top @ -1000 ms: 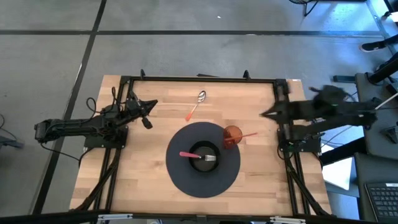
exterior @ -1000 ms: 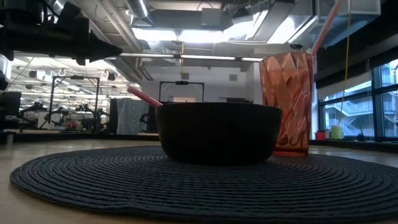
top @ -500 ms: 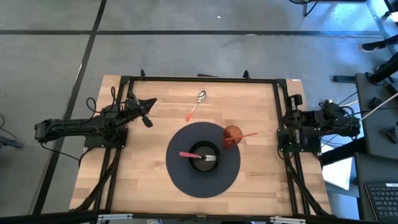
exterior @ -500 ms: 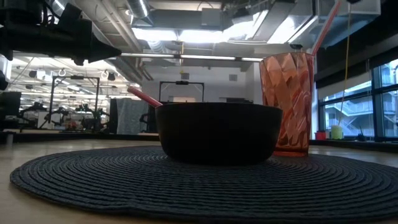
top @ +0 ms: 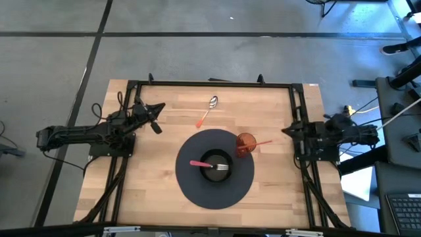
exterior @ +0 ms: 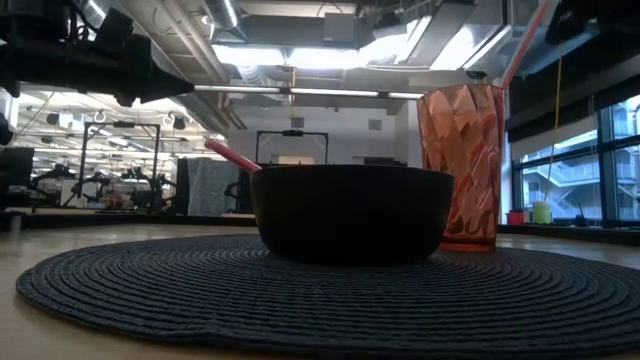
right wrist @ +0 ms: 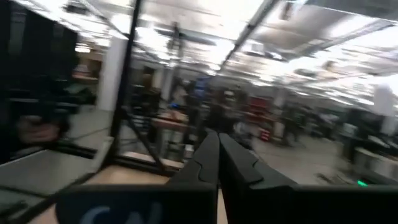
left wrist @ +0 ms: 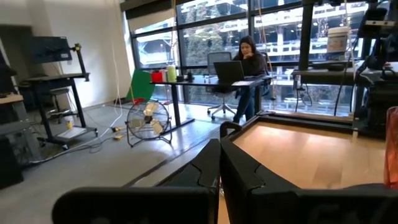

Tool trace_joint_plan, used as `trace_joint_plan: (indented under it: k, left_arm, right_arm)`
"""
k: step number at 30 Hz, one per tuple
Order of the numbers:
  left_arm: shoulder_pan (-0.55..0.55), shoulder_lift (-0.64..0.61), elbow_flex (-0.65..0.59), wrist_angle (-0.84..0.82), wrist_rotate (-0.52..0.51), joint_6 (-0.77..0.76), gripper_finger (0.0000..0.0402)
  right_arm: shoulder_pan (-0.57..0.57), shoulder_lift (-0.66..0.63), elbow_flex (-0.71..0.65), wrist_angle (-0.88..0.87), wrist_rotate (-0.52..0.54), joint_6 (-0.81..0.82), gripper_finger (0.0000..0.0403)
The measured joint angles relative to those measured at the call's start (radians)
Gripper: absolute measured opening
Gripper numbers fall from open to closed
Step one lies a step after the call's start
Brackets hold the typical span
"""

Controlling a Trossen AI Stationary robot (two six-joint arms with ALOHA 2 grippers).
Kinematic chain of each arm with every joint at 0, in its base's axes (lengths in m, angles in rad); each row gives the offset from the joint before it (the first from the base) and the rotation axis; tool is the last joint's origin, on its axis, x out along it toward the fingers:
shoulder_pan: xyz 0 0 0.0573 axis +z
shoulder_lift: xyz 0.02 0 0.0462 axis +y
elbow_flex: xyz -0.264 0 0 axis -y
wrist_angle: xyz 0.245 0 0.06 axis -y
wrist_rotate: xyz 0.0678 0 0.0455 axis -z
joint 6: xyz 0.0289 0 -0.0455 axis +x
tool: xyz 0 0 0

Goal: Pick & Place Utensil
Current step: Put the orange spoon into the black bowl

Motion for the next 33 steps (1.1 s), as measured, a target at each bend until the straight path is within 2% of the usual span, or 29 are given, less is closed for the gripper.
trace_joint_plan:
  k: [2, 9, 13, 18, 33]
  left_arm:
    - [0.000, 0.003, 0.000, -0.002, 0.000, 0.000, 0.0005]
    - [0.000, 0.008, 0.000, -0.001, 0.000, 0.000, 0.0002]
    - [0.000, 0.008, 0.000, -0.001, 0.001, 0.000, 0.0004]
    - [0.000, 0.008, 0.000, 0.000, 0.001, 0.000, 0.0005]
    - [0.000, 0.008, 0.000, 0.000, 0.001, 0.000, 0.0005]
  right_arm:
    - [0.000, -0.003, -0.009, 0.006, 0.054, 0.002, 0.0002]
    - [0.000, -0.003, -0.014, -0.093, 0.042, 0.060, 0.0004]
    - [0.000, -0.003, -0.085, 0.038, 0.040, 0.062, 0.0003]
    - [-0.017, -0.003, -0.136, 0.112, 0.068, 0.045, 0.0004]
    - [-0.074, -0.002, -0.138, 0.090, 0.066, 0.037, 0.0005]
